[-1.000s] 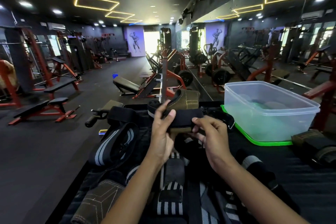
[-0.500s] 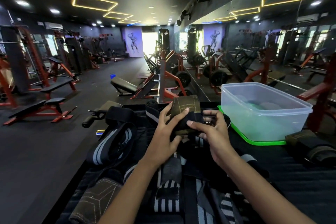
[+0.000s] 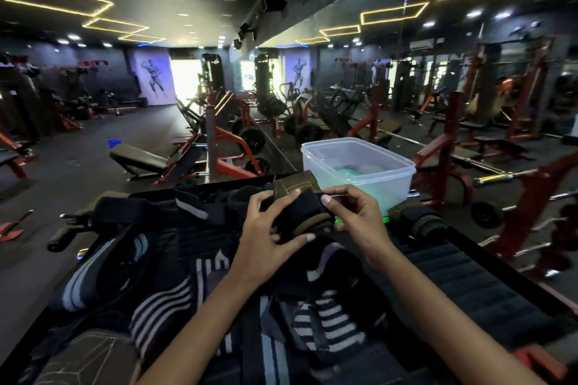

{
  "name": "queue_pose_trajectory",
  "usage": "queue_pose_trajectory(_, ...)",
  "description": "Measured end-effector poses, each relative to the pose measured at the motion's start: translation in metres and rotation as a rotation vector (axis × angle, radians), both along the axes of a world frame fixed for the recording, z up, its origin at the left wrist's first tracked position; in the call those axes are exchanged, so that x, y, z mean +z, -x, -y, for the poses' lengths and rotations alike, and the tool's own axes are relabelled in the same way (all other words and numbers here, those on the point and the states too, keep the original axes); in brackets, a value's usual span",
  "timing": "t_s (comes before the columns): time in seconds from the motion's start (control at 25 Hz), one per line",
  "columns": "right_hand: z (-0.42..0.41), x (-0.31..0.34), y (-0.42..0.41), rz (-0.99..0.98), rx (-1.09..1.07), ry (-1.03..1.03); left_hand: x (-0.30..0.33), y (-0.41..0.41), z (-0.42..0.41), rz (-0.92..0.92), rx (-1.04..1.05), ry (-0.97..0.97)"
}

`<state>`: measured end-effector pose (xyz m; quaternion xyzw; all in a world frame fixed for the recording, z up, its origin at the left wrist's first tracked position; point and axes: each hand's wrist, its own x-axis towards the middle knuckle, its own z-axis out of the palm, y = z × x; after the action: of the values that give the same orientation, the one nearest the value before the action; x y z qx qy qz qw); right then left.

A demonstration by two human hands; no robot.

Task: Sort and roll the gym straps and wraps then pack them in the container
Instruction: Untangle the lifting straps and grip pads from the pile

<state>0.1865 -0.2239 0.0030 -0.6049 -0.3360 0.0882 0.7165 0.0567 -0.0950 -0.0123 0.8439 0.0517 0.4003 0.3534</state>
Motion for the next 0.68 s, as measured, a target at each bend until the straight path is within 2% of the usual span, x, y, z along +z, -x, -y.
queue_pose_trajectory(0.08, 0.028, -0.002, -0.022, 0.107, -0.044, 0.115, 0.0, -0.02, 0.022, -0.062, -0.024, 0.027)
queue_pose_trajectory(0.16, 0.058, -0.004, -0.042, 0.213, -0.083, 0.25, -0.001, -0.039, 0.042, -0.104, -0.031, -0.033)
queue_pose_trajectory(0.28, 0.108, -0.009, -0.064, 0.408, -0.327, 0.411, 0.002, -0.06, 0.066, -0.179, -0.045, -0.055)
queue_pose_trajectory(0.48, 0.187, -0.033, -0.089, 0.498, -0.603, 0.369, 0.004, -0.096, 0.092, -0.394, -0.004, -0.135)
queue_pose_trajectory(0.56, 0.203, -0.042, -0.091, 0.479, -0.689, 0.32, -0.003, -0.109, 0.093, -0.471, 0.029, -0.113)
queue_pose_trajectory(0.68, 0.217, -0.044, -0.101, 0.488, -0.695, 0.264, -0.015, -0.124, 0.099, -0.543, 0.049, -0.083)
